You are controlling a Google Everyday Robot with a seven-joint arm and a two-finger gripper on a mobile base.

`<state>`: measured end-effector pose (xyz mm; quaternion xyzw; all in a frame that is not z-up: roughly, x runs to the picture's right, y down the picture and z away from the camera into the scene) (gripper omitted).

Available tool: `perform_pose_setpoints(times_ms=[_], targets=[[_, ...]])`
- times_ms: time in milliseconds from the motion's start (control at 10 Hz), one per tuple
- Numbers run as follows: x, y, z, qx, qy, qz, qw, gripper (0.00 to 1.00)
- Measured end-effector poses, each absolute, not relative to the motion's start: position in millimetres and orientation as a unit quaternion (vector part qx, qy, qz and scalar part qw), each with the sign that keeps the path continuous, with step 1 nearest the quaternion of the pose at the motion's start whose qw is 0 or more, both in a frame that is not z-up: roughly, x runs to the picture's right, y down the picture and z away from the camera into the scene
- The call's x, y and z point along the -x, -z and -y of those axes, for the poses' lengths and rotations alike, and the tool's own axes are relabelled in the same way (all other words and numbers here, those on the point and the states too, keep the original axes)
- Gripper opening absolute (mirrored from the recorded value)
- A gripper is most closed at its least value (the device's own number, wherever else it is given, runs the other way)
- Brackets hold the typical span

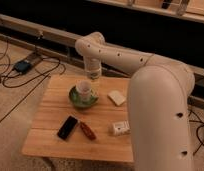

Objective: Pick up the ceramic cup

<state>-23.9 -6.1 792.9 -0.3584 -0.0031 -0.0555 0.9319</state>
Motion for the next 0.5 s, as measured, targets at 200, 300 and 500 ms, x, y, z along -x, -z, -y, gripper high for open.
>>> perform_pose_setpoints(times_ms=[200, 300, 500], targets=[[28.0, -793.1, -0.5, 0.361, 0.066, 0.009, 0.93, 0.8], [42.5, -793.9, -8.6, 0.356, 0.085, 0.023, 0.93, 0.8], [70.1, -796.1, -27.7, 0.353, 0.12, 0.048, 0.927, 0.8]])
